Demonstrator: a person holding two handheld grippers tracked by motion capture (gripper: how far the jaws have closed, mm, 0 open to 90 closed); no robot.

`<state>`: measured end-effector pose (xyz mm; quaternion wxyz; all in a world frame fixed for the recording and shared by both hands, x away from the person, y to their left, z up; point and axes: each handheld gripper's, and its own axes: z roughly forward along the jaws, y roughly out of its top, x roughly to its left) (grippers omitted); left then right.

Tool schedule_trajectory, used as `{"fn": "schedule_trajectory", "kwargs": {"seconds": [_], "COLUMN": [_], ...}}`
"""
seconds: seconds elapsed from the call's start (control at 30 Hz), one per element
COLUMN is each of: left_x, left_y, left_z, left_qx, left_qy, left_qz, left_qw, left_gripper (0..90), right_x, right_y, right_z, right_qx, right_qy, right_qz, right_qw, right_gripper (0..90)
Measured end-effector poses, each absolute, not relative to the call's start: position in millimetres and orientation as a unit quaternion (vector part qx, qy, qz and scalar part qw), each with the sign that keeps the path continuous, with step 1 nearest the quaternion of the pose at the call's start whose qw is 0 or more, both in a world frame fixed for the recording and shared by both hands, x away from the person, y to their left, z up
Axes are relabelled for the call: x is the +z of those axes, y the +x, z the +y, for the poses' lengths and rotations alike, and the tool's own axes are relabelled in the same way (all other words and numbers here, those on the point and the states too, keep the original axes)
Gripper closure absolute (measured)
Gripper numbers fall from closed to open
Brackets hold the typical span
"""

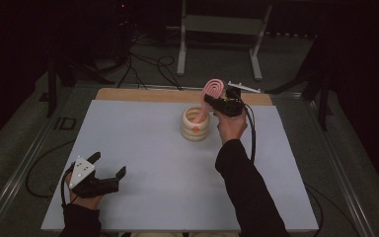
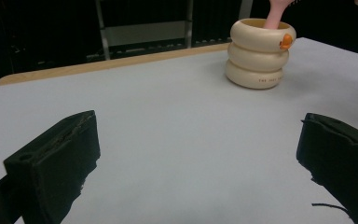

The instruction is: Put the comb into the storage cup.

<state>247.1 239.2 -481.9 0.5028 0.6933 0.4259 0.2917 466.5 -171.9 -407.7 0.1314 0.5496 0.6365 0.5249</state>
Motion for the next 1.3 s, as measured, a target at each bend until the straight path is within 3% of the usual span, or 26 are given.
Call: {"fn": "schedule_trajectory", "kwargs": {"seconds": [1.3], "left_x": [-482.2], "left_y": [247.2], "left_z": [239.0], "left_qx": [0.291], "left_qy": [0.694], "left_qz": [0.427], "left_qw": [0.502], "left_gripper": [0.3], "right_x": [-417.6], "right_y": [465.2], "right_z": [-158.4], "right_qx": [0.512], "right_qy": [0.547], "right_qz": [0.649], "right_qw": [0.136], "right_gripper": [63.4]}}
